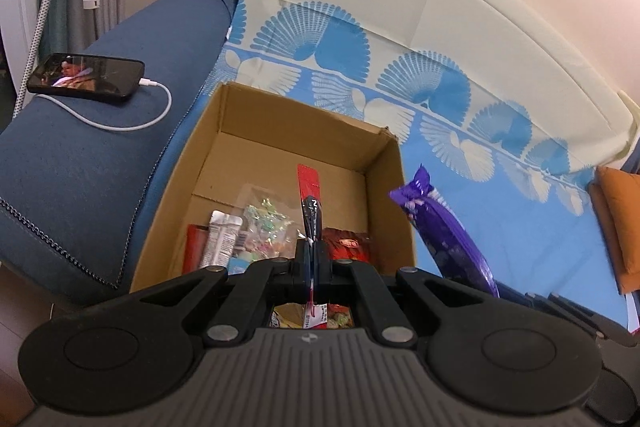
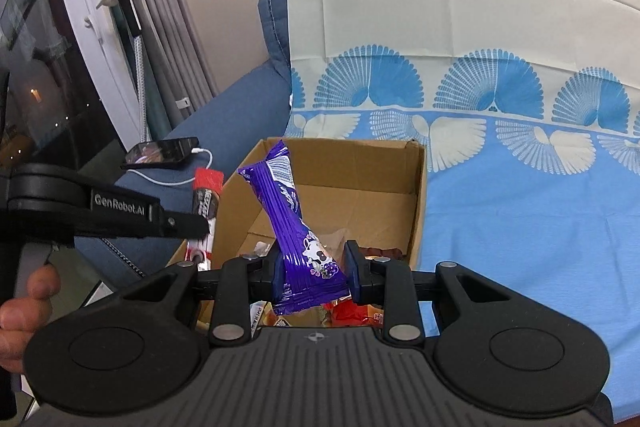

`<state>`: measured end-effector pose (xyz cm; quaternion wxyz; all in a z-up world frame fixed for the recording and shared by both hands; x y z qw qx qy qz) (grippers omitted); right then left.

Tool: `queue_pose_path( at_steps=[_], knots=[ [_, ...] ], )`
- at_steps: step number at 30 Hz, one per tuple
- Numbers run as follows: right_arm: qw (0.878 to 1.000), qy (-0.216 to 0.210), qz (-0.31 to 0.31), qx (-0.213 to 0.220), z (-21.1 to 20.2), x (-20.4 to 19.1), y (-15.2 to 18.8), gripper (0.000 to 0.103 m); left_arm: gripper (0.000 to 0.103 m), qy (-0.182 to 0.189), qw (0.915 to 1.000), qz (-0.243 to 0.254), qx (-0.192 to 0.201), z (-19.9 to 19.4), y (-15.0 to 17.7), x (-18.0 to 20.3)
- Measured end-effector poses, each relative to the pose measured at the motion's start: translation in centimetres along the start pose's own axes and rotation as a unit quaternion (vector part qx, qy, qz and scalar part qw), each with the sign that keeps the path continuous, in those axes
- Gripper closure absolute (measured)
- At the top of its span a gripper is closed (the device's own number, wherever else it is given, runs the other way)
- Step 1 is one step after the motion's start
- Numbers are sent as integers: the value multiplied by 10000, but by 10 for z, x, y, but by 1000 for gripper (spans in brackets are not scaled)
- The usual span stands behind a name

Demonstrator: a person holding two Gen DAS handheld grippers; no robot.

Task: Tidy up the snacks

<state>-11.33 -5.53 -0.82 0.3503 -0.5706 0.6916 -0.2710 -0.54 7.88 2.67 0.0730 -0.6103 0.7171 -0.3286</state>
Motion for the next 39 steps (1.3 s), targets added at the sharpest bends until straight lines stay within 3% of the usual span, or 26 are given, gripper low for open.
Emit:
queue_pose_path(
  at_steps=[15, 29, 31, 32, 33, 34, 36, 39],
  knots=[
    [9995, -40, 76, -316, 52, 4, -5, 71, 102, -290, 9996, -41, -44, 42, -25, -13],
    [9972, 116, 170, -712, 106, 13, -2, 68, 101, -868, 9941, 361, -536, 100, -25, -28],
    [9968, 61, 226, -770, 111, 14, -2, 63, 90, -937, 9927, 461, -612, 104, -25, -29],
    [9966, 79, 262, -772, 112, 15, -3, 49, 57, -1020, 9915, 496, -644, 105, -24, -29],
    [9968, 89, 274, -743, 111, 15, -3, 37, 13, -1096, 9905, 504, -658, 106, -24, -30],
    [9970, 97, 262, -716, 110, 15, -3, 35, 0, -1192, 9898, 482, -616, 106, -23, -31],
    [9972, 119, 225, -705, 105, 14, -2, 31, 0, -1299, 9900, 431, -351, 98, -22, -32],
    [9965, 115, 262, -790, 96, 12, 2, 28, 0, -1235, 9900, 471, -490, 93, -22, -32]
  ],
)
Point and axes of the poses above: each gripper's, at about its wrist camera, not at the fingertips, and z roughly the way its jaws point, x to its right, y to its underside, the point moved 2 cm from there along z, roughly the way its jaws point, and after that the axes turned 5 degrees about -z, right-handed, at the moved point
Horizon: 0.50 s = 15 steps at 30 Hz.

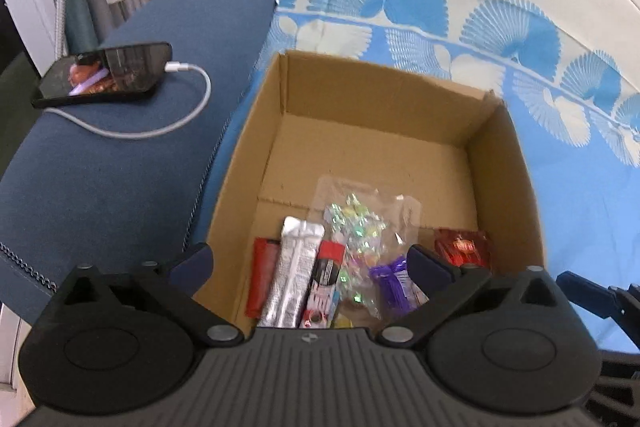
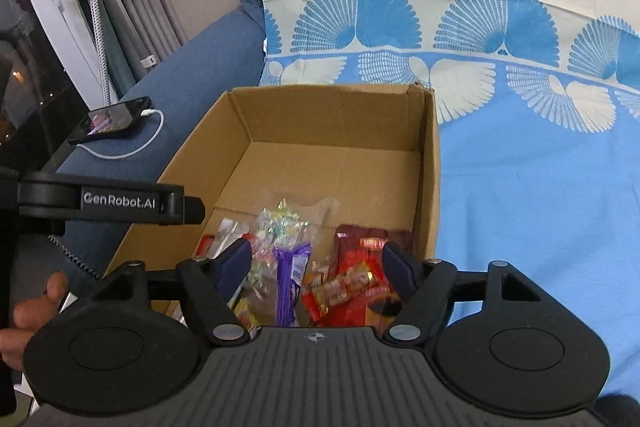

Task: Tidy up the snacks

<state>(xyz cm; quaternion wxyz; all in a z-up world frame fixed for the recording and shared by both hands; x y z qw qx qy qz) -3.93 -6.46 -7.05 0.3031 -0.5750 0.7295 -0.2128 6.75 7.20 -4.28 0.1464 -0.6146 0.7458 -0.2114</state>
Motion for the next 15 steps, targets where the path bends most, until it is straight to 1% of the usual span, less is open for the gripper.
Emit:
queue_pose_path(
  at_steps=[2, 5, 7, 10, 13, 15],
  knots=[
    [10000, 0, -8, -32, -7, -2, 5, 28, 0, -102, 9999, 16, -14, -5, 4, 0],
    [9999, 53, -111, -6, -20, -8, 13, 27, 0, -221, 9990, 331, 179, -18, 13, 2],
    [9999, 59, -126, 24, -29, -12, 17, 26, 0, -251, 9987, 389, 200, -30, 20, 1],
    [9998, 95, -133, 112, -44, -17, 24, 22, 0, -251, 9992, 256, 164, -44, 31, -2],
    [9994, 165, -187, 251, -58, -22, 29, 15, 0, -220, 9993, 248, 176, -58, 42, -4],
    [9992, 178, -188, 312, -66, -24, 31, 8, 0, -244, 9990, 266, 255, -69, 50, -6]
  ],
)
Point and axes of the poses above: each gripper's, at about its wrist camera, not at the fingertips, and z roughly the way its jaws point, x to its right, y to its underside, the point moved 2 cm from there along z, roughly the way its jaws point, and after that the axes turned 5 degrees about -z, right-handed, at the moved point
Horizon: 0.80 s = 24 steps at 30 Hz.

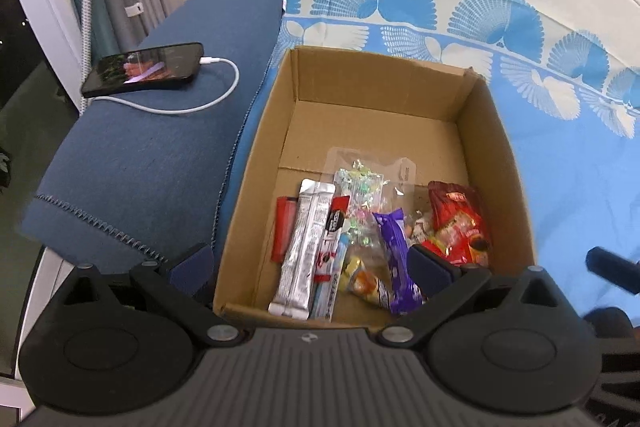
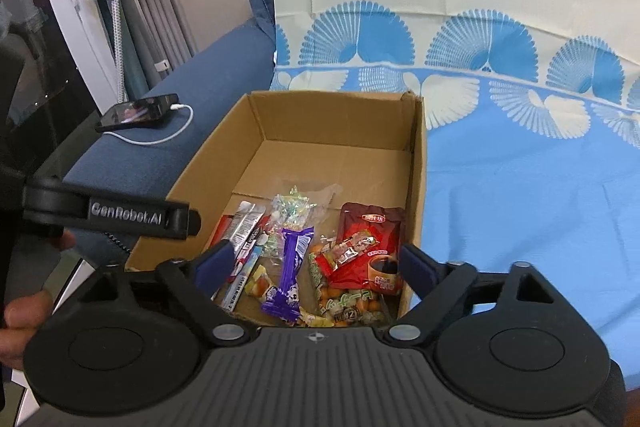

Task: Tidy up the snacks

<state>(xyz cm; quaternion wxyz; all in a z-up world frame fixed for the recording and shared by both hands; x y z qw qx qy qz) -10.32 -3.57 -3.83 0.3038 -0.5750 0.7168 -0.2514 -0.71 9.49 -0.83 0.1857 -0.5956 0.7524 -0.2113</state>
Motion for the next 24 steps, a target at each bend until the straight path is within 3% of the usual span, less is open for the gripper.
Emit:
queue_pose_path(
  at_steps=[6, 16, 24],
  knots=[
    [9999, 35, 51, 127, -22, -4, 7, 0, 0, -16, 9998, 55, 168, -24, 17, 0],
    [9995, 243, -105, 168, -48, -15, 22, 0, 0, 16, 9996, 45, 265, -49, 39, 1],
    [9991, 304, -119, 282, -65, -20, 31, 0, 0, -582, 9974, 180, 374, -61, 52, -2]
  ],
)
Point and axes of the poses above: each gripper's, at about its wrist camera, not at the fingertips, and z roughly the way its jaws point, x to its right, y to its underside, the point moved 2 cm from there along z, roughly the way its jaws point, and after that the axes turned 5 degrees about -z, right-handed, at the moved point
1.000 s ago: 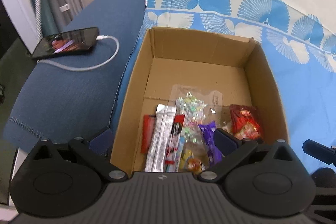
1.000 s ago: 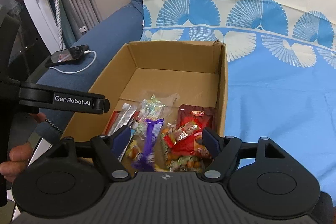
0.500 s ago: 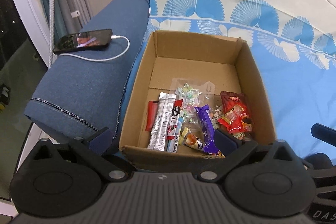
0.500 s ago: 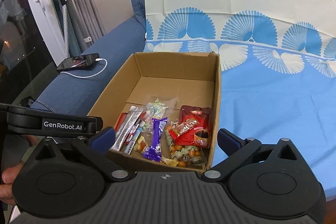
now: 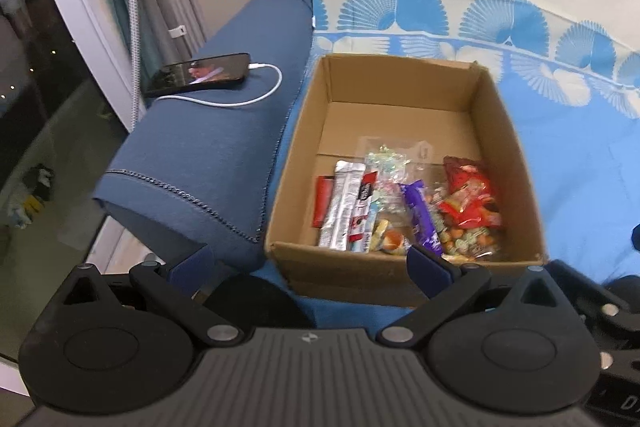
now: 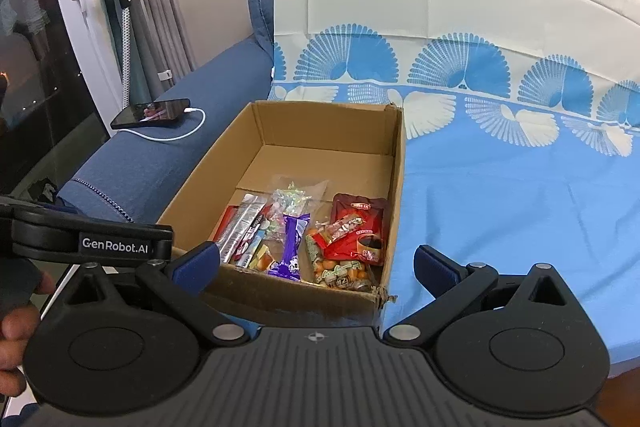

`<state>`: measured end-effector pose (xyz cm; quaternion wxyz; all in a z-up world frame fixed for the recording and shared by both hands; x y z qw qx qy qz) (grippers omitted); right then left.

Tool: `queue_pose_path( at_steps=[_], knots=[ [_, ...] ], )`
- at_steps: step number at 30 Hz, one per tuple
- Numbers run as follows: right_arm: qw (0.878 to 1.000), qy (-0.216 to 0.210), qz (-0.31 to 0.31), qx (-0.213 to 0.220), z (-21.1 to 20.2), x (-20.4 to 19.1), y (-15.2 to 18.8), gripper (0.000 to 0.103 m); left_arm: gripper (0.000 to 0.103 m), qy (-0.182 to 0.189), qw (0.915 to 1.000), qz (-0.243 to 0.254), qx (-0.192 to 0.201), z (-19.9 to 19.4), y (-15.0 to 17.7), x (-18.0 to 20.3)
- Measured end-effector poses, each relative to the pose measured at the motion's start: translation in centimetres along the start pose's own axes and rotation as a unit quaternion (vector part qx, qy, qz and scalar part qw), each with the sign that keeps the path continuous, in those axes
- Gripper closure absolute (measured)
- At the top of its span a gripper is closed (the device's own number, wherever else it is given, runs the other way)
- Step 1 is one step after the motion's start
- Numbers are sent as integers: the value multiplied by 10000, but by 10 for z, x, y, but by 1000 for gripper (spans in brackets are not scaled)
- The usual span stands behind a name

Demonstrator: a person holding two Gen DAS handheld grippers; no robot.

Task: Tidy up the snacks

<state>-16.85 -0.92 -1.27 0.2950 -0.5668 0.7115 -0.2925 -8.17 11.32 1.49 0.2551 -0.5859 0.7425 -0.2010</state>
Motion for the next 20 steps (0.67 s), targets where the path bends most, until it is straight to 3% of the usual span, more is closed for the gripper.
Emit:
queue_pose_path(
  at_steps=[5, 8, 20],
  knots=[
    [9999, 24, -36, 95, -9, -3, 2, 0, 0, 7, 9998, 76, 200, -10, 6, -3],
    [9999, 47, -45, 122, -14, -5, 4, 0, 0, 268, 9996, 28, 130, -14, 10, -5],
    [9997, 87, -96, 192, -19, -9, 5, 0, 0, 217, 9996, 21, 183, -17, 16, -4]
  ],
)
Point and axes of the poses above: each gripper's, at about its wrist camera, not at the fingertips, and z roughly the way its jaws point, x to its right, y to its underside, the point moved 2 cm from there along z, roughly the way its jaws point, and after that the axes turned 5 degrees about -z, right-handed, at the moved point
